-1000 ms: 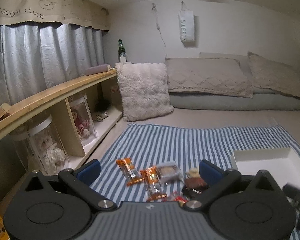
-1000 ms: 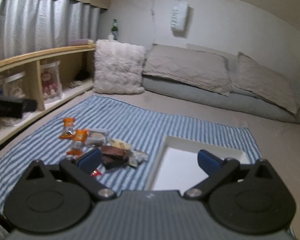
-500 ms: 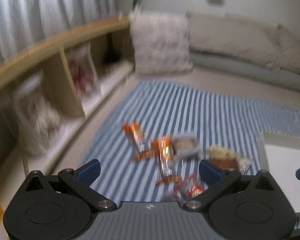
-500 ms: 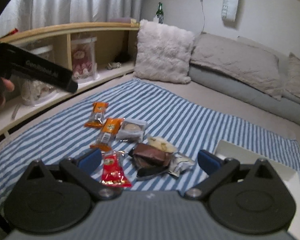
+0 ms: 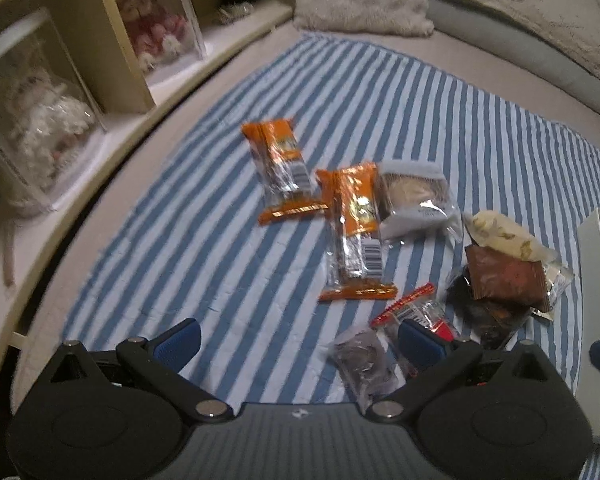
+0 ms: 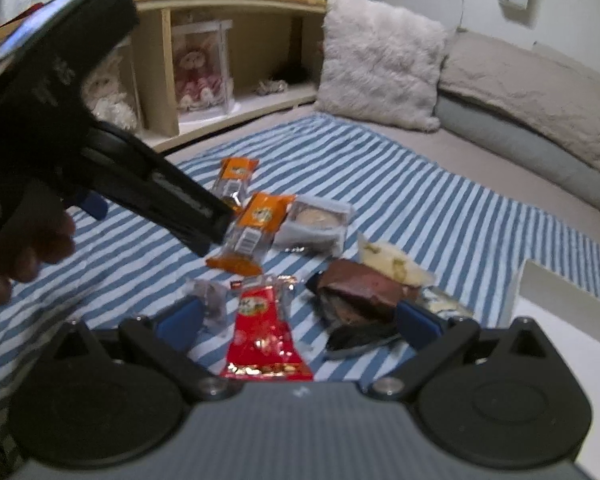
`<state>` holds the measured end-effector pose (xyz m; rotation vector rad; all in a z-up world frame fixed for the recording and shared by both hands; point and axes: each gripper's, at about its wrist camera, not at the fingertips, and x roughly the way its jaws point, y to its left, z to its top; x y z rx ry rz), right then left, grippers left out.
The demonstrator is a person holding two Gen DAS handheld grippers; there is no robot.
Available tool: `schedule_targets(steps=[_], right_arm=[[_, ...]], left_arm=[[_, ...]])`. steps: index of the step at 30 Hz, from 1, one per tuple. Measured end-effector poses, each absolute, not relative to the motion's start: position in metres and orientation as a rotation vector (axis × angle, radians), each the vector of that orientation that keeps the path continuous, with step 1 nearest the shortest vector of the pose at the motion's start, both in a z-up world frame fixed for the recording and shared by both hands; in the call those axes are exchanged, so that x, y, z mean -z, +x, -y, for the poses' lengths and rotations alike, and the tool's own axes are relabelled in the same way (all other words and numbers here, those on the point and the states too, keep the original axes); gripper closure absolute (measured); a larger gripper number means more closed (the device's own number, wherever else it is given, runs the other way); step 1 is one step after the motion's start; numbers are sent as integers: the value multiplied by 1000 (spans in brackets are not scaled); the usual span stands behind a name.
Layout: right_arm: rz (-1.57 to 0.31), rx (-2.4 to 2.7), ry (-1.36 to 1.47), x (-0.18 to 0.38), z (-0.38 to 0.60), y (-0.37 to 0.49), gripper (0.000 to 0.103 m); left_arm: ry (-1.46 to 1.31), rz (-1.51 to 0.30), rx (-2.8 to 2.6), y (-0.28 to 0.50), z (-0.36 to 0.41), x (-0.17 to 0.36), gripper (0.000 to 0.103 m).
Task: Organize snacks
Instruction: 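Reach the right tool to the red snack packet and close on it, then lift the red packet with the right tool while the left tool grasps the small clear packet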
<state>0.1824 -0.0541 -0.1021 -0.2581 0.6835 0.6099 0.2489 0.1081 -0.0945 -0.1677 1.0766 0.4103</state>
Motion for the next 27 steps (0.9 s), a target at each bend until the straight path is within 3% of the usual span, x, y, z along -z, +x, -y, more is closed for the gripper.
schedule_targets(steps=[5, 16, 19, 21, 27], right_arm=[[-729, -630, -265, 108, 48, 189, 0], [-817, -665, -338, 126, 27, 200, 21], [-841, -663, -380, 130, 21, 199, 31], [-862, -652, -413, 134, 18, 199, 45], [-902, -637, -394, 127, 27, 192, 46]], left_arm=[[-132, -1124, -400, 260, -100, 111, 0], [-39, -1186, -412, 276, -89, 138, 0], [-9, -1195, -406, 277, -88, 140, 0], [22, -1199, -392, 275, -87, 141, 0], [49, -1193, -348, 263, -95, 141, 0]])
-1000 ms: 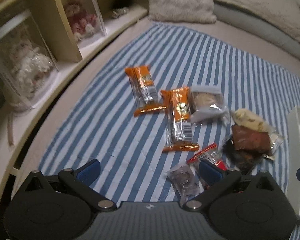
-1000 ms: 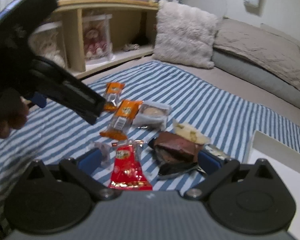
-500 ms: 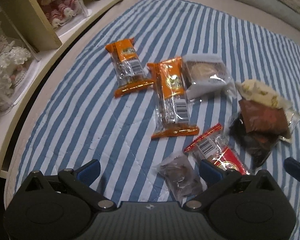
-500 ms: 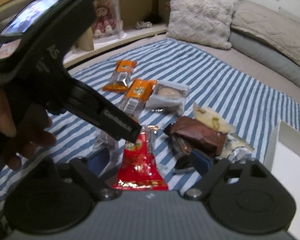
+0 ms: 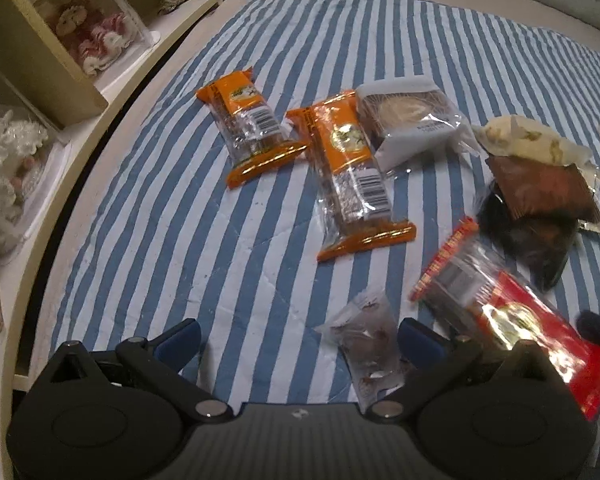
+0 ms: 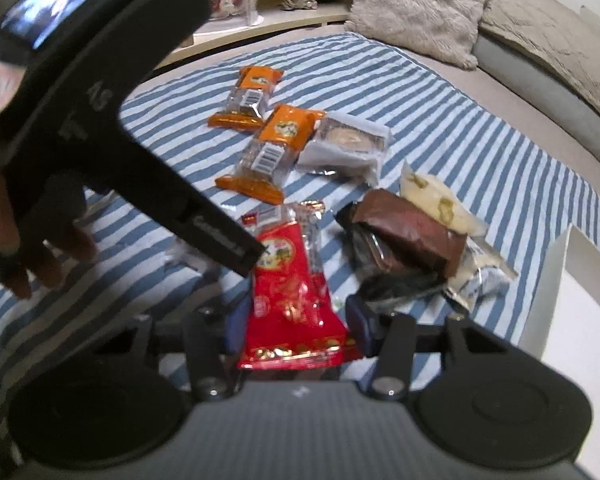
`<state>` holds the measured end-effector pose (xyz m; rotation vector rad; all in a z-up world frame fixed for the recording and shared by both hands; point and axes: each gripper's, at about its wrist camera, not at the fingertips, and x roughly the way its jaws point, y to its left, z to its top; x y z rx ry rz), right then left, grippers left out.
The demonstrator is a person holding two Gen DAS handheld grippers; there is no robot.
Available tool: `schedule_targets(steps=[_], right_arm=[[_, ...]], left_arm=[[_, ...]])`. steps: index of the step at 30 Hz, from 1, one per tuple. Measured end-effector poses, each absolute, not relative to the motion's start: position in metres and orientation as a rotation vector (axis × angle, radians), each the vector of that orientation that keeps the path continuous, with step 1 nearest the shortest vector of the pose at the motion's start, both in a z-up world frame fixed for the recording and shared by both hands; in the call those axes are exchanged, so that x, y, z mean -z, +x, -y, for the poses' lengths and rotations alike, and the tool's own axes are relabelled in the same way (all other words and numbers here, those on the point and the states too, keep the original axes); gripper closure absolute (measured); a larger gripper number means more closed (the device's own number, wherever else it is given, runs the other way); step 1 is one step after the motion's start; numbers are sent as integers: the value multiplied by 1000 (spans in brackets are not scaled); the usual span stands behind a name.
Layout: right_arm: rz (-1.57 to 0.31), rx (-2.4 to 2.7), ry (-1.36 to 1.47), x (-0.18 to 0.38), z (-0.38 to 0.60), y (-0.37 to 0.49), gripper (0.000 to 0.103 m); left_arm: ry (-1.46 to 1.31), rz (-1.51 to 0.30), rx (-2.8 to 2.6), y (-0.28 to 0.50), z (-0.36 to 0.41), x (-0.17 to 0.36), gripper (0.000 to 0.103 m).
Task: Organize snacks
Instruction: 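Lift the red packet with the right tool while the left tool grasps the small clear packet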
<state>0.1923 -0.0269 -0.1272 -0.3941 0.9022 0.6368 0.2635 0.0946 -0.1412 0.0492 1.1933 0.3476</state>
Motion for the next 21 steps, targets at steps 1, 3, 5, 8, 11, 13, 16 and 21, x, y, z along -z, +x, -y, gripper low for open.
schedule_targets(steps=[1, 3, 5, 8, 11, 13, 16, 21], right_arm=[[-910, -636, -388, 126, 29, 190, 46], [-933, -633, -376, 124, 35, 186, 46], [-959, -627, -363, 123, 41, 181, 46], [-1003, -615, -359, 123, 51, 170, 46], [-1060, -606, -371, 126, 59, 159, 46], [-1107, -612, -362, 129, 61, 157, 46], [-1136, -650, -329, 129, 65, 151, 43], [-1053, -632, -335, 124, 64, 153, 28]], left_arm=[[31, -1200, -346, 263, -98, 141, 0], [-16, -1211, -345, 261, -105, 141, 0], [-47, -1219, -350, 260, -109, 139, 0], [-45, -1211, -346, 257, -112, 135, 0], [-9, -1207, -357, 255, -112, 133, 0], [-7, -1207, -368, 254, -113, 131, 0], [-20, -1210, -375, 252, -114, 126, 0], [-189, -1258, -355, 254, -113, 127, 14]])
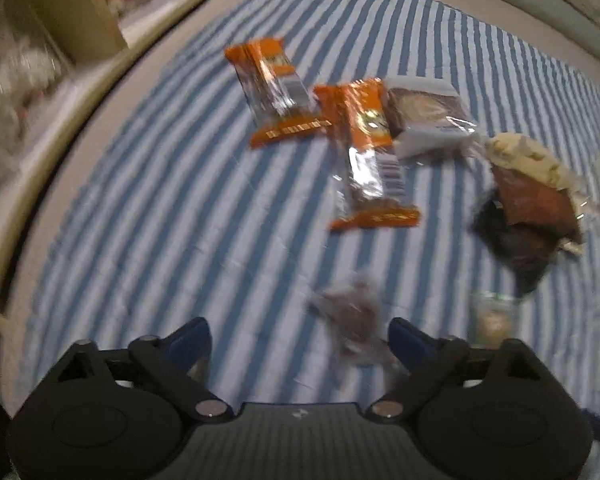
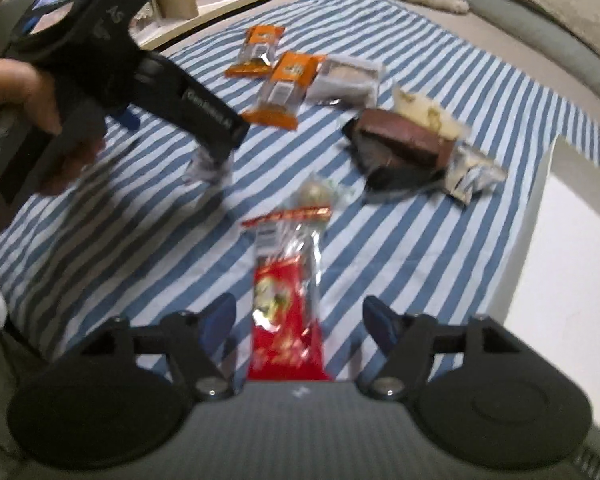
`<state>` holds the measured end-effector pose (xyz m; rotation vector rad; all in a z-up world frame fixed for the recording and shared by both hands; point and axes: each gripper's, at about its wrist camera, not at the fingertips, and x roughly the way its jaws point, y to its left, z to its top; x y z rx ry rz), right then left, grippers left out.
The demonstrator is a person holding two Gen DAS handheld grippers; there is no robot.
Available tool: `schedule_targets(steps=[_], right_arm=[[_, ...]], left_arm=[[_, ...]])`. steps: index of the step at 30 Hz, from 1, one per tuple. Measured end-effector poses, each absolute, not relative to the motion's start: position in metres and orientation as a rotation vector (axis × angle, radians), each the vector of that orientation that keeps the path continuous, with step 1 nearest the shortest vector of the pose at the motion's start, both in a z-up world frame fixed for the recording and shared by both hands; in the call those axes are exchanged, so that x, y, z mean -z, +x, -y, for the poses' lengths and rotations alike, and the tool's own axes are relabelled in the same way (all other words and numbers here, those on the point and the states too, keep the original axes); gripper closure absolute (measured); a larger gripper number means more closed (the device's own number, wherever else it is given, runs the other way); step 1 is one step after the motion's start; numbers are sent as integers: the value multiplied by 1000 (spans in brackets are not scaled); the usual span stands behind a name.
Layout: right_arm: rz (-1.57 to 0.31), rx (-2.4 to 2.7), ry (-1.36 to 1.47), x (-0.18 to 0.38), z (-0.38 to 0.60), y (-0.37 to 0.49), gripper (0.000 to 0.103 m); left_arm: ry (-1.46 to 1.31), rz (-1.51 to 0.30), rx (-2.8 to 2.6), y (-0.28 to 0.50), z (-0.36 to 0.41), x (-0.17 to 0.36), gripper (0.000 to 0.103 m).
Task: Organize snacks
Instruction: 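Lift the red packet with the right tool while the left tool grasps the small clear packet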
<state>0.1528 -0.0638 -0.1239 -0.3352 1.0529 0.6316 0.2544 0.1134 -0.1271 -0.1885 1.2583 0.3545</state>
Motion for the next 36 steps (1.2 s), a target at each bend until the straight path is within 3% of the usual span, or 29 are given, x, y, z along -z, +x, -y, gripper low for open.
schedule_targets(steps=[3, 6, 12, 16, 18, 20, 24, 36], right_arm=[[-1071, -629, -324, 125, 60, 161, 28], [-1074, -630, -335, 126, 56, 165, 28], [-1109, -657, -339, 137, 51, 172, 30], [-1122, -653, -395, 146, 44, 173, 40], [-1135, -659, -386, 147, 45, 173, 47], [-1143, -674, -372, 147, 46, 175, 55], [-1143, -684, -364, 143, 48, 174, 59], [-1032, -613, -225, 100, 74, 178, 61]], left_arm=[[-269, -1249, -325, 257, -110, 123, 32], [-302, -1232, -325, 258, -109, 121, 41], [-331, -1211, -352, 263, -109, 126, 49], [-319, -1206, -345, 268, -106, 130, 55], [-296, -1209, -349, 270, -105, 131, 65], [-296, -1212, -350, 271, -106, 132, 65], [-293, -1205, -338, 268, -108, 129, 67], [-299, -1103, -260, 238, -101, 89, 67]])
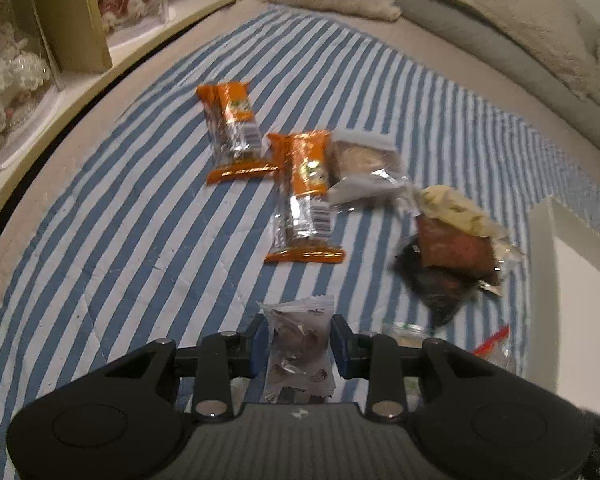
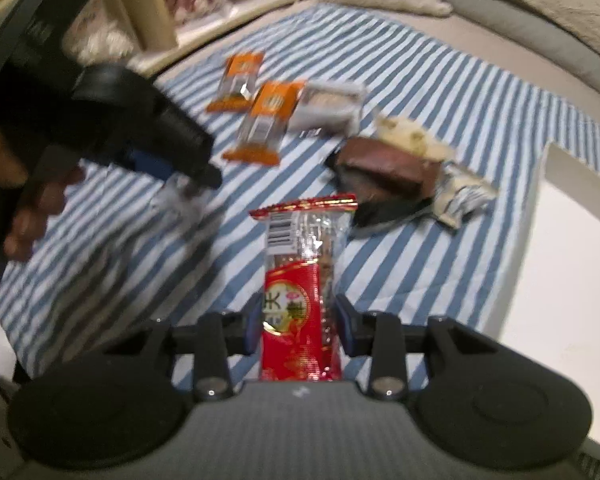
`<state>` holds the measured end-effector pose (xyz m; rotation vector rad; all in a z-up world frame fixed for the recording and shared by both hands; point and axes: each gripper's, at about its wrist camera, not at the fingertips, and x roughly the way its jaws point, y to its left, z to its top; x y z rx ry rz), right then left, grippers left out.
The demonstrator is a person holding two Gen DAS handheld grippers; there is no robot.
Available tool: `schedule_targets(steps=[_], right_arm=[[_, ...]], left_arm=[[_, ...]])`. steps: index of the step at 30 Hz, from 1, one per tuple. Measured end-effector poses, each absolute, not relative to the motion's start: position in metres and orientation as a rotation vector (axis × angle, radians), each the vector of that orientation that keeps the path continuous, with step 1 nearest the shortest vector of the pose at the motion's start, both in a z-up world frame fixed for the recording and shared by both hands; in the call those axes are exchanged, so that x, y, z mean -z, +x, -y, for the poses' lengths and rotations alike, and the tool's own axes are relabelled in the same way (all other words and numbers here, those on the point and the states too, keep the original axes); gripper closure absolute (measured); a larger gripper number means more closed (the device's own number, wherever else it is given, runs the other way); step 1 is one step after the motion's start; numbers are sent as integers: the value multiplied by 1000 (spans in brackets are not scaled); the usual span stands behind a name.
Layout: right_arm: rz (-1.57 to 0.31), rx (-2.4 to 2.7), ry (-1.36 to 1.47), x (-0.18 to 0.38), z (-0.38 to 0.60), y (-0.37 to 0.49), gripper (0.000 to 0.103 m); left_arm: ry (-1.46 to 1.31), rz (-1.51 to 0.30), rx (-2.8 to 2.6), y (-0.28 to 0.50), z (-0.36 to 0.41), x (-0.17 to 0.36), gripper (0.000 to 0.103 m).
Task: Organize snacks
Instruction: 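Lift the red packet with the right tool while the left tool grasps the small clear packet, then carry both packets into the white tray and open both tools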
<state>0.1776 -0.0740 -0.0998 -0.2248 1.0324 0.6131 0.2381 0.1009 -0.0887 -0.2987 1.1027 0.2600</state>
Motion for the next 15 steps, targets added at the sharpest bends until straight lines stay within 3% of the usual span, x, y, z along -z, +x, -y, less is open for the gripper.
schedule_targets(steps=[15], right_arm=[[-848, -443, -81, 51, 133, 175, 60]], left_arm=[[-171, -952, -124, 205, -57, 38, 67]])
